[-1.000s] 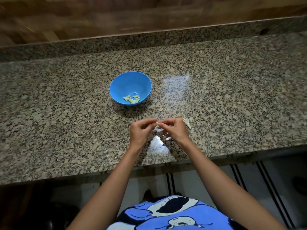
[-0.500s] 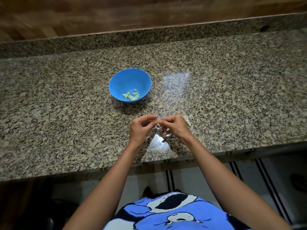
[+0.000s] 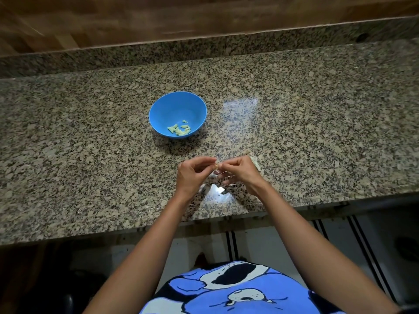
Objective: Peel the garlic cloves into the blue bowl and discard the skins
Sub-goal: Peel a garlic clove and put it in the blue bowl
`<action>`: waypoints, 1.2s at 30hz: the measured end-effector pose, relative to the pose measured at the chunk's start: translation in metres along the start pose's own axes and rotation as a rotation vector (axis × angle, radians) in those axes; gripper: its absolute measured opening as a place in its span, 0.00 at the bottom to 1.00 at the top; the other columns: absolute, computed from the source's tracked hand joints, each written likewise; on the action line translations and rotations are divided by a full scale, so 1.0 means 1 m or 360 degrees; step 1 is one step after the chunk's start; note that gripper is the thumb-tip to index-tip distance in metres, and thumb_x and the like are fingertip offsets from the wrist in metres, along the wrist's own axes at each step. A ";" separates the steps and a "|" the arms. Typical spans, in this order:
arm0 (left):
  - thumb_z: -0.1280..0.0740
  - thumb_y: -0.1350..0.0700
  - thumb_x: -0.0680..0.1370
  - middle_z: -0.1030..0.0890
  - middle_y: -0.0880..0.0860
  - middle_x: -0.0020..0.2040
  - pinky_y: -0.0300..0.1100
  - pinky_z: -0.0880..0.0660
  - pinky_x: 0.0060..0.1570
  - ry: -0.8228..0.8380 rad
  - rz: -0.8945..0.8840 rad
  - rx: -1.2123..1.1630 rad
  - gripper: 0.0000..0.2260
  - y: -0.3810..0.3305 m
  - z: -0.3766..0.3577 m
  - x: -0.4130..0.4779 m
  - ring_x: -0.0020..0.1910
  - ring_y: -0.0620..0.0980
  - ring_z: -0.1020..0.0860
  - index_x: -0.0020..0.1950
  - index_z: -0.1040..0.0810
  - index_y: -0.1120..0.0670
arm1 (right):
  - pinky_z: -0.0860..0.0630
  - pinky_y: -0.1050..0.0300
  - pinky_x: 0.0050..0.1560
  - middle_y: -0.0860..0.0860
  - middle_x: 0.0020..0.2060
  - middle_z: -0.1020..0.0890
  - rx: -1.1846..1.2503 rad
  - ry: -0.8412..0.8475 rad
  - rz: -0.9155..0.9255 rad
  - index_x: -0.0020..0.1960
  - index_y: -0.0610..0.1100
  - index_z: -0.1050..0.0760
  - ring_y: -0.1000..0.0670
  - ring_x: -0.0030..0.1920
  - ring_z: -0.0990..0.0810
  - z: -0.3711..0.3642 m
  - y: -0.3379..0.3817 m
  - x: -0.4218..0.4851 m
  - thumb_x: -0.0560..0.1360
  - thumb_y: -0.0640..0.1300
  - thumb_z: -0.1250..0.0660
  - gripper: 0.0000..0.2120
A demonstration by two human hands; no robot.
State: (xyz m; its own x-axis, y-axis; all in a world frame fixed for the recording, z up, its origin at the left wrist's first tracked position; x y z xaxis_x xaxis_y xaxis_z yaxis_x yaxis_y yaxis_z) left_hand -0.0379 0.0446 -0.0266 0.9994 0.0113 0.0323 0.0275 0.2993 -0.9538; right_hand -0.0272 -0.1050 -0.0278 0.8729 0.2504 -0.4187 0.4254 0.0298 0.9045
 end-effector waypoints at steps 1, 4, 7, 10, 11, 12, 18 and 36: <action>0.27 0.64 0.71 0.16 0.52 0.46 0.36 0.21 0.48 -0.0009 0.0012 -0.0019 0.10 0.000 0.000 0.000 0.45 0.43 0.17 0.52 0.18 0.59 | 0.21 0.61 0.30 0.41 0.37 0.17 -0.0031 -0.0019 0.0025 0.45 0.34 0.20 0.50 0.33 0.18 0.000 0.001 0.000 0.74 0.34 0.33 0.04; 0.27 0.65 0.71 0.16 0.51 0.45 0.36 0.21 0.48 -0.0063 0.0057 -0.0098 0.10 -0.001 0.000 0.001 0.45 0.44 0.17 0.52 0.18 0.59 | 0.20 0.59 0.33 0.38 0.40 0.17 -0.0129 -0.0145 0.0116 0.48 0.34 0.20 0.46 0.35 0.18 -0.002 0.003 0.001 0.73 0.35 0.32 0.06; 0.27 0.64 0.72 0.16 0.52 0.46 0.36 0.21 0.48 -0.0089 0.0052 -0.0067 0.10 -0.001 0.000 0.002 0.45 0.43 0.17 0.53 0.18 0.57 | 0.20 0.58 0.34 0.38 0.40 0.17 -0.0228 -0.0271 0.0218 0.47 0.33 0.20 0.45 0.36 0.18 -0.005 0.003 0.001 0.73 0.36 0.31 0.07; 0.27 0.63 0.72 0.16 0.51 0.46 0.37 0.21 0.48 -0.0092 -0.0016 0.0065 0.10 -0.002 -0.001 0.003 0.44 0.42 0.17 0.52 0.17 0.55 | 0.19 0.54 0.39 0.41 0.37 0.16 -0.0415 -0.0298 0.0269 0.45 0.36 0.19 0.44 0.38 0.17 -0.005 0.004 0.003 0.72 0.37 0.30 0.04; 0.27 0.63 0.72 0.16 0.50 0.46 0.37 0.21 0.48 -0.0087 -0.0030 0.0096 0.10 -0.001 -0.001 0.003 0.44 0.41 0.17 0.52 0.17 0.55 | 0.18 0.51 0.41 0.42 0.36 0.16 -0.0495 -0.0307 0.0292 0.43 0.37 0.18 0.43 0.38 0.17 -0.004 0.005 0.004 0.72 0.37 0.31 0.04; 0.27 0.63 0.72 0.16 0.50 0.46 0.37 0.21 0.47 -0.0088 -0.0033 0.0106 0.09 -0.001 -0.002 0.002 0.44 0.41 0.17 0.52 0.17 0.56 | 0.18 0.50 0.42 0.43 0.35 0.16 -0.0566 -0.0320 0.0317 0.42 0.38 0.18 0.43 0.38 0.17 -0.004 0.006 0.004 0.72 0.38 0.31 0.04; 0.28 0.67 0.71 0.16 0.55 0.45 0.40 0.20 0.47 -0.0086 0.0190 -0.0279 0.09 -0.001 -0.005 0.003 0.44 0.48 0.17 0.50 0.18 0.60 | 0.18 0.50 0.40 0.45 0.32 0.17 -0.0664 -0.0439 0.0381 0.38 0.42 0.18 0.46 0.35 0.18 -0.003 0.008 0.004 0.71 0.39 0.30 0.05; 0.28 0.62 0.72 0.17 0.60 0.42 0.41 0.21 0.39 -0.0002 0.0736 -0.0679 0.07 0.010 -0.009 0.001 0.36 0.51 0.21 0.49 0.17 0.62 | 0.20 0.52 0.36 0.47 0.32 0.17 -0.0770 -0.0596 0.0467 0.41 0.43 0.18 0.45 0.34 0.18 -0.006 0.008 -0.002 0.72 0.44 0.30 0.05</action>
State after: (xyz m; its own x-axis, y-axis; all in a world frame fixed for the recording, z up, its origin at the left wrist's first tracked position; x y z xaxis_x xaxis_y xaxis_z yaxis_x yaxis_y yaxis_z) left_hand -0.0361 0.0389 -0.0385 0.9098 0.0496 -0.4120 -0.4018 -0.1436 -0.9044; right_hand -0.0265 -0.0997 -0.0194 0.9968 -0.0353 -0.0713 0.0795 0.4635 0.8825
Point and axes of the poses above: each hand's wrist, its own x-axis towards the middle knuckle, its own z-axis out of the back of the hand, y = z × x, the point moved 4 cm from there along x, towards the middle knuckle
